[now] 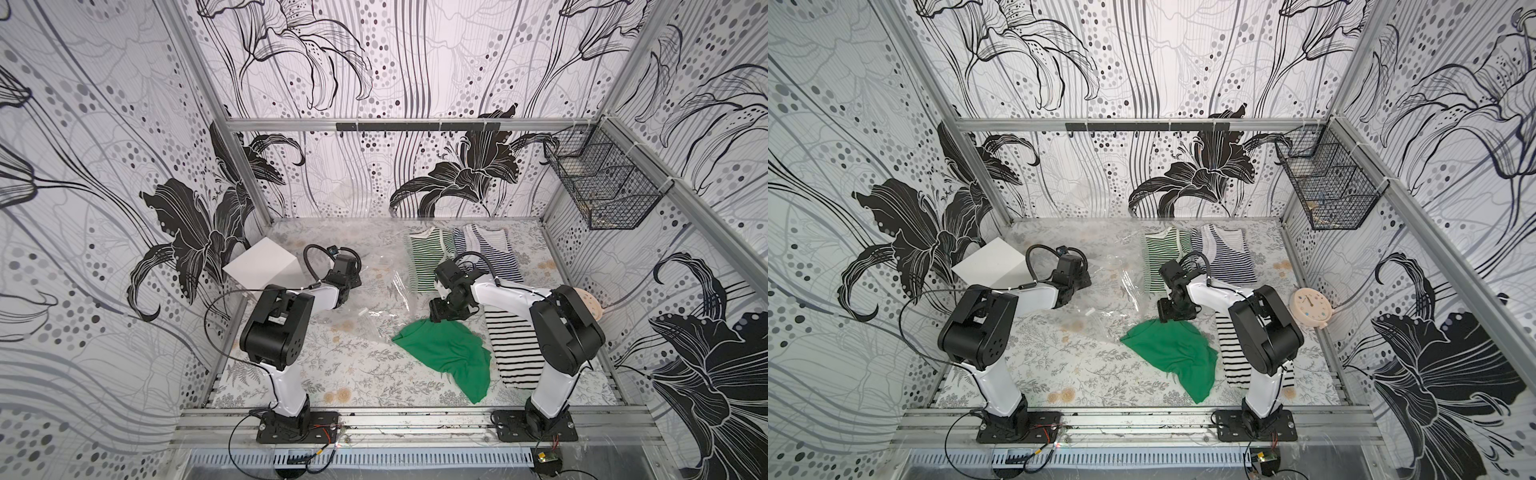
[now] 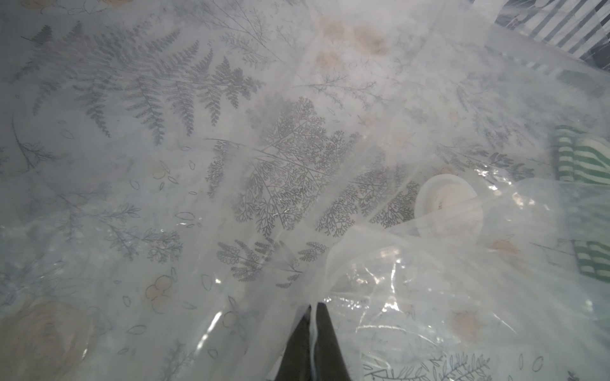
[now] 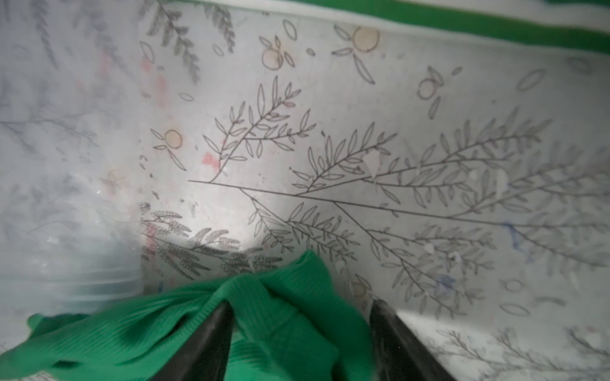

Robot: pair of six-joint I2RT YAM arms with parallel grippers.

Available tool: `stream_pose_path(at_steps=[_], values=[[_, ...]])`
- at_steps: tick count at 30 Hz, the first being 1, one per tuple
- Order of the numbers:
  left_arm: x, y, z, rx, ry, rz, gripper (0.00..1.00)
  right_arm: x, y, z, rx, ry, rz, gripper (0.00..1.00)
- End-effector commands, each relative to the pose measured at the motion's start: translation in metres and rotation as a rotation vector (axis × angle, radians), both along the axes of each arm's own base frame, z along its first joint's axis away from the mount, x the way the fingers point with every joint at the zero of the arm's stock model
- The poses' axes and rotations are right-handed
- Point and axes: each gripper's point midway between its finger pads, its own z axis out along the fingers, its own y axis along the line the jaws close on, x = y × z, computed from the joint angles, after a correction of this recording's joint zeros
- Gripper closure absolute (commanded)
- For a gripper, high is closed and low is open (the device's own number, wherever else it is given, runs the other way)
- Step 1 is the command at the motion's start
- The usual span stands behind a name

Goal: Take the tank top out of the vacuum bag
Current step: Adjust the tank top at the center of the board.

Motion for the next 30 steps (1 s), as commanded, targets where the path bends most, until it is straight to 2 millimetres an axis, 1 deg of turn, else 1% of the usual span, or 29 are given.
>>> stream_pose_path(at_steps=[1, 2, 4, 7, 11, 17, 21, 26, 30], values=[[-0.001, 0.0, 0.007, -0.012, -0.018, 0.007, 1.0, 0.004, 0.0, -0.006, 0.002, 0.006, 0.015, 0.48], [-0.001, -0.001, 0.007, -0.013, -0.017, 0.003, 1.0, 0.005, -0.001, -0.005, 0.006, 0.002, 0.009, 0.56], [0.0, -0.001, 0.007, -0.013, -0.018, 0.004, 1.0, 0.006, -0.003, -0.002, 0.017, -0.01, -0.01, 0.76], [0.001, -0.001, 0.004, -0.012, -0.012, 0.005, 1.0, 0.009, -0.012, 0.003, 0.03, -0.009, -0.053, 0.99], [0.002, -0.001, 0.0, -0.008, -0.006, 0.009, 1.0, 0.016, -0.03, 0.01, 0.038, -0.023, -0.117, 1.0], [0.0, 0.0, -0.005, -0.007, 0.006, 0.011, 1.0, 0.032, -0.056, 0.029, 0.115, -0.076, -0.259, 1.0], [0.0, 0.001, -0.006, -0.005, 0.006, 0.013, 1.0, 0.041, -0.074, 0.022, 0.165, -0.074, -0.402, 1.0], [0.001, 0.002, -0.006, -0.001, 0.006, 0.014, 1.0, 0.056, -0.097, 0.014, 0.164, -0.085, -0.522, 1.0], [0.0, 0.002, -0.006, -0.001, 0.006, 0.015, 1.0, 0.067, -0.121, 0.017, 0.165, -0.123, -0.651, 1.0]])
